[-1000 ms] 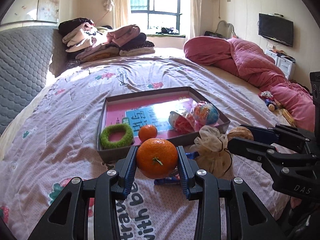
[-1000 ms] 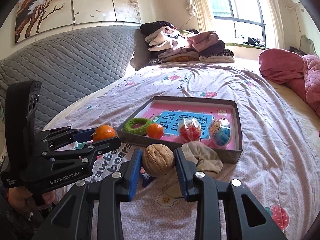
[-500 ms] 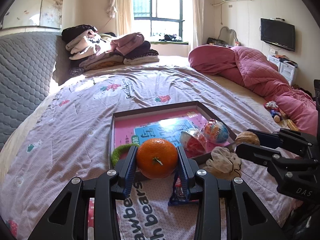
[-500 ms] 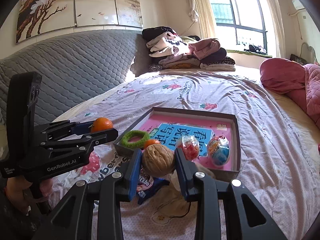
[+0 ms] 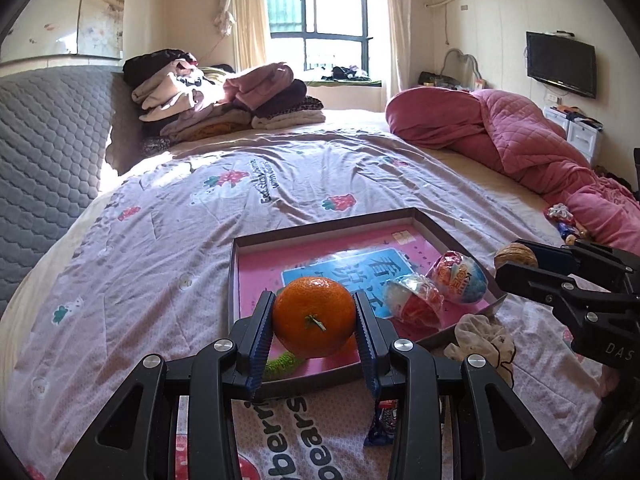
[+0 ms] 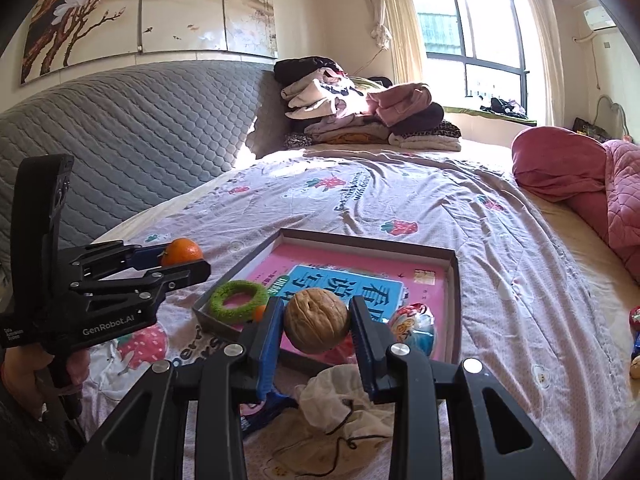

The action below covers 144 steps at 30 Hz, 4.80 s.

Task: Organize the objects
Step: 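Lower the tangerine onto the book by the green ring while the right tool lowers the walnut into the tray, then open the left tool to release the tangerine while the right tool holds the walnut, then open the right tool to release the walnut in the tray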

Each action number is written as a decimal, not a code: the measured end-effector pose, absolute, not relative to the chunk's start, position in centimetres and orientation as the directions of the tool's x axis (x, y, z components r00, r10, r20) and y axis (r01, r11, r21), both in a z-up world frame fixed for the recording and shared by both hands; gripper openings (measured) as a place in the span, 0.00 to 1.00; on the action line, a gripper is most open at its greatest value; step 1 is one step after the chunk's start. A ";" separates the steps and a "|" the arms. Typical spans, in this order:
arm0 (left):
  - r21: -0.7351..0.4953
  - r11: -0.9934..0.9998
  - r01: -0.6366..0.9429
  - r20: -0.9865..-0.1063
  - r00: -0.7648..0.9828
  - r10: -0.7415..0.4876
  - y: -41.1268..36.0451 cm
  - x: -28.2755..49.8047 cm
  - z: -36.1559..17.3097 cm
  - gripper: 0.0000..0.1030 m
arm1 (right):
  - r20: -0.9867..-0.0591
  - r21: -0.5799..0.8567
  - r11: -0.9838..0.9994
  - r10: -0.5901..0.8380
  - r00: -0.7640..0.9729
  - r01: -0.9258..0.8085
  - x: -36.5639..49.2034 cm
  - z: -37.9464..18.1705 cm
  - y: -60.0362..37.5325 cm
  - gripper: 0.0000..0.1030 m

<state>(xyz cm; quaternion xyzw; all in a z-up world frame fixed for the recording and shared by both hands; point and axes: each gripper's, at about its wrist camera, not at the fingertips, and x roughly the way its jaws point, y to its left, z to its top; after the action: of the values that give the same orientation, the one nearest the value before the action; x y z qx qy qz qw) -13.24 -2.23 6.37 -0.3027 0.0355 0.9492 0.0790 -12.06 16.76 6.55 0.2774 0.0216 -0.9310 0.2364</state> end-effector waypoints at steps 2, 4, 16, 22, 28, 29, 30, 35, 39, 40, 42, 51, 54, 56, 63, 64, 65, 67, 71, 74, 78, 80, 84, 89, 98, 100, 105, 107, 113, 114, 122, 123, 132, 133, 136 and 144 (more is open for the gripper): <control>0.023 -0.985 -0.172 -0.581 -0.804 0.127 -2.2 -13.8 6.3 0.38 | -0.529 0.084 -0.893 -0.417 -0.739 0.443 -12.8 6.5 17.0 0.33; 0.025 -0.985 -0.171 -0.583 -0.803 0.124 -2.2 -14.4 6.2 0.38 | -0.532 0.076 -0.896 -0.407 -0.742 0.437 -13.5 6.5 17.1 0.33; 0.017 -0.989 -0.149 -0.611 -0.785 0.108 -2.9 -17.7 4.3 0.38 | -0.563 0.061 -0.902 -0.384 -0.731 0.427 -16.5 4.8 17.1 0.33; 0.021 -0.989 -0.148 -0.641 -0.761 0.100 -2.9 -18.8 2.6 0.38 | -0.614 0.066 -0.907 -0.366 -0.699 0.416 -17.5 3.0 17.3 0.33; 0.021 -0.989 -0.146 -0.670 -0.737 0.095 -2.9 -19.4 1.1 0.38 | -0.660 0.070 -0.911 -0.348 -0.666 0.406 -18.1 1.2 17.5 0.33; 0.020 -0.990 -0.142 -0.671 -0.735 0.092 -3.0 -19.4 1.0 0.38 | -0.666 0.071 -0.911 -0.346 -0.661 0.406 -18.2 1.0 17.6 0.33; 0.018 -0.990 -0.140 -0.673 -0.734 0.092 -3.1 -19.4 0.8 0.38 | -0.671 0.073 -0.911 -0.346 -0.656 0.406 -18.2 0.8 17.6 0.33; 0.009 -0.991 -0.136 -0.685 -0.722 0.093 -3.1 -19.4 0.2 0.38 | -0.681 0.074 -0.912 -0.342 -0.648 0.403 -18.2 0.3 17.7 0.33; 0.010 -0.990 -0.137 -0.691 -0.717 0.092 -3.0 -19.4 -0.1 0.38 | -0.686 0.070 -0.910 -0.342 -0.643 0.409 -18.0 0.1 17.5 0.33; 0.011 -0.990 -0.138 -0.693 -0.715 0.092 -3.0 -19.4 -0.2 0.38 | -0.686 0.067 -0.909 -0.341 -0.642 0.412 -18.0 0.0 17.4 0.33; 0.014 -0.991 -0.137 -0.698 -0.710 0.088 -3.0 -19.4 -0.4 0.38 | -0.691 0.061 -0.908 -0.338 -0.639 0.413 -17.9 -0.1 17.2 0.33; 0.024 -0.990 -0.139 -0.704 -0.705 0.082 -2.7 -19.4 -1.1 0.38 | -0.720 0.057 -0.906 -0.328 -0.612 0.419 -18.2 -1.2 16.8 0.33; 0.024 -0.991 -0.135 -0.710 -0.699 0.078 -2.8 -19.5 -1.3 0.38 | -0.725 0.052 -0.907 -0.322 -0.609 0.417 -18.3 -1.4 16.7 0.33; 0.020 -0.991 -0.134 -0.716 -0.694 0.079 -2.8 -19.5 -1.5 0.38 | -0.724 0.060 -0.908 -0.326 -0.608 0.415 -18.3 -1.5 16.8 0.33; 0.025 -0.991 -0.134 -0.719 -0.691 0.076 -2.8 -19.6 -1.8 0.38 | -0.724 0.057 -0.912 -0.317 -0.612 0.405 -18.5 -1.7 17.0 0.33; 0.025 -0.991 -0.134 -0.720 -0.690 0.075 -2.8 -19.6 -1.8 0.38 | -0.725 0.056 -0.913 -0.316 -0.613 0.404 -18.5 -1.7 17.0 0.33; 0.025 -0.991 -0.134 -0.722 -0.688 0.075 -2.8 -19.7 -1.9 0.38 | -0.725 0.057 -0.914 -0.315 -0.612 0.403 -18.6 -1.7 17.0 0.33; 0.024 -0.990 -0.136 -0.723 -0.686 0.076 -2.7 -19.7 -2.0 0.38 | -0.727 0.057 -0.914 -0.313 -0.611 0.401 -18.7 -1.8 17.1 0.33; 0.028 -0.990 -0.138 -0.722 -0.688 0.076 -2.6 -19.7 -2.0 0.38 | -0.733 0.058 -0.917 -0.308 -0.607 0.395 -18.9 -1.8 17.1 0.33; 0.025 -0.991 -0.135 -0.724 -0.686 0.075 -2.7 -19.9 -2.2 0.38 | -0.740 0.063 -0.919 -0.305 -0.600 0.390 -19.1 -1.8 17.1 0.33; 0.017 -0.991 -0.135 -0.728 -0.681 0.080 -2.8 -20.1 -2.4 0.39 | -0.746 0.076 -0.924 -0.302 -0.593 0.376 -19.5 -2.1 17.5 0.33; 0.020 -0.991 -0.134 -0.729 -0.680 0.078 -2.8 -20.1 -2.5 0.39 | -0.750 0.090 -0.925 -0.307 -0.586 0.369 -19.7 -2.2 17.7 0.33; 0.000 -0.992 -0.124 -0.741 -0.666 0.083 -3.1 -20.4 -3.0 0.39 | -0.756 0.110 -0.928 -0.311 -0.577 0.356 -20.1 -2.4 18.0 0.33; -0.004 -0.993 -0.117 -0.742 -0.665 0.081 -3.4 -20.6 -3.1 0.38 | -0.763 0.117 -0.932 -0.306 -0.569 0.344 -20.6 -2.7 18.2 0.33; -0.015 -0.991 -0.130 -0.743 -0.662 0.098 -3.4 -20.5 -3.0 0.39 | -0.770 0.123 -0.934 -0.304 -0.561 0.336 -20.6 -2.6 18.4 0.33; -0.022 -0.990 -0.136 -0.741 -0.663 0.107 -3.3 -20.5 -2.8 0.39 | -0.772 0.126 -0.932 -0.308 -0.556 0.341 -20.5 -2.5 18.3 0.33; -0.023 -0.990 -0.138 -0.738 -0.666 0.110 -3.3 -20.3 -2.5 0.40 | -0.773 0.108 -0.933 -0.295 -0.561 0.342 -20.3 -2.3 18.0 0.33; -0.023 -0.990 -0.136 -0.739 -0.665 0.108 -3.2 -20.3 -2.5 0.40 | -0.776 0.103 -0.934 -0.290 -0.560 0.341 -20.2 -2.2 17.9 0.33; -0.020 -0.991 -0.131 -0.734 -0.671 0.103 -3.1 -20.1 -2.0 0.48 | -0.771 0.079 -0.937 -0.273 -0.575 0.340 -19.8 -1.8 17.8 0.35; -0.021 -0.991 -0.130 -0.732 -0.673 0.104 -3.2 -20.1 -1.9 0.48 | -0.770 0.073 -0.937 -0.270 -0.578 0.341 -19.7 -1.6 17.8 0.35; -0.024 -0.992 -0.128 -0.725 -0.680 0.105 -3.1 -19.9 -1.5 0.49 | -0.762 0.056 -0.939 -0.261 -0.593 0.340 -19.4 -1.2 17.5 0.35; -0.026 -0.992 -0.127 -0.724 -0.681 0.106 -3.1 -19.8 -1.4 0.49 | -0.761 0.057 -0.938 -0.261 -0.593 0.341 -19.4 -1.1 17.6 0.35; -0.034 -0.991 -0.127 -0.726 -0.678 0.112 -3.0 -19.6 -0.8 0.54 | -0.752 0.052 -0.941 -0.258 -0.607 0.335 -19.2 -0.6 17.6 0.35; -0.039 -0.991 -0.130 -0.727 -0.677 0.118 -2.9 -19.5 -0.7 0.54 | -0.750 0.049 -0.941 -0.257 -0.609 0.336 -19.1 -0.5 17.6 0.35; -0.036 -0.990 -0.137 -0.726 -0.677 0.120 -2.7 -19.3 -0.5 0.54 | -0.746 0.042 -0.941 -0.254 -0.615 0.337 -19.0 -0.3 17.5 0.36; -0.030 -0.989 -0.147 -0.726 -0.677 0.123 -2.2 -18.7 0.1 0.61 | -0.737 0.043 -0.941 -0.257 -0.625 0.337 -18.8 0.1 17.4 0.41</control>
<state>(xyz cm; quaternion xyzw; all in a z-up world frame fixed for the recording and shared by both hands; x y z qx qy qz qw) -18.71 -2.16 0.06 -0.3953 0.0155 0.9155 0.0737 -18.78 17.45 0.09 0.4003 0.0497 -0.9000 0.1651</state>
